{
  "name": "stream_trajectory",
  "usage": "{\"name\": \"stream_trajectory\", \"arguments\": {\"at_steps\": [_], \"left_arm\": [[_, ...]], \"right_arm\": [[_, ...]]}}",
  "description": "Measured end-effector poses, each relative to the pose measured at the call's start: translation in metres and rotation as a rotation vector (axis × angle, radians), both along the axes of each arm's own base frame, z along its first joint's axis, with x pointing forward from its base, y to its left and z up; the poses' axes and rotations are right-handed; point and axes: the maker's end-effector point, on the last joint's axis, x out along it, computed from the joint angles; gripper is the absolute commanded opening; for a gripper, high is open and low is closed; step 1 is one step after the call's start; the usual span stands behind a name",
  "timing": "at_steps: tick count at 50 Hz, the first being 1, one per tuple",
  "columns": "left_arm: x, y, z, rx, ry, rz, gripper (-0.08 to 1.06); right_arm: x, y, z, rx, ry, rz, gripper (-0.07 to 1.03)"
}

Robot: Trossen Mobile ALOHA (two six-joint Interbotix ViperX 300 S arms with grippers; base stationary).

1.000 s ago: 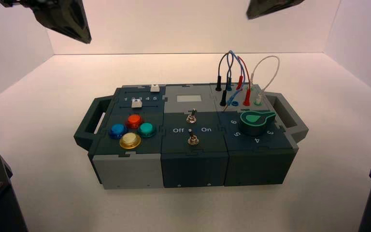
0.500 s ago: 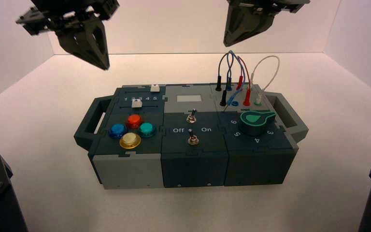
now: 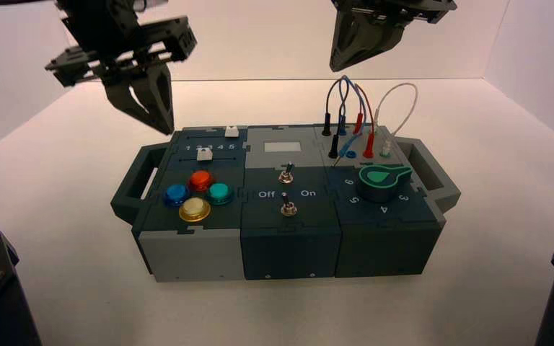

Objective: Move the bottom slider to position 5.

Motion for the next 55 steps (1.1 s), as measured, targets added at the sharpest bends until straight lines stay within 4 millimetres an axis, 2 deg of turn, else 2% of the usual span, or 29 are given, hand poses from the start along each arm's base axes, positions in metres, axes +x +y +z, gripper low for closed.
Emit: {"name": "stream_trajectory", "arguments": {"at_steps": [40,55], "left_arm": [[0.007,-0.021,-0.036,0.050,0.097,-0.036,-0.03],[0.011,-0.024,-0.038,0.049,0.090,-0.039,-0.03]], "right_arm": [[0.000,0.000,0.004,0.008,-0.009,-0.001,-0.02],[0.000,0.000,0.005,0.009,-0.010,-0.001,-0.02]]}}
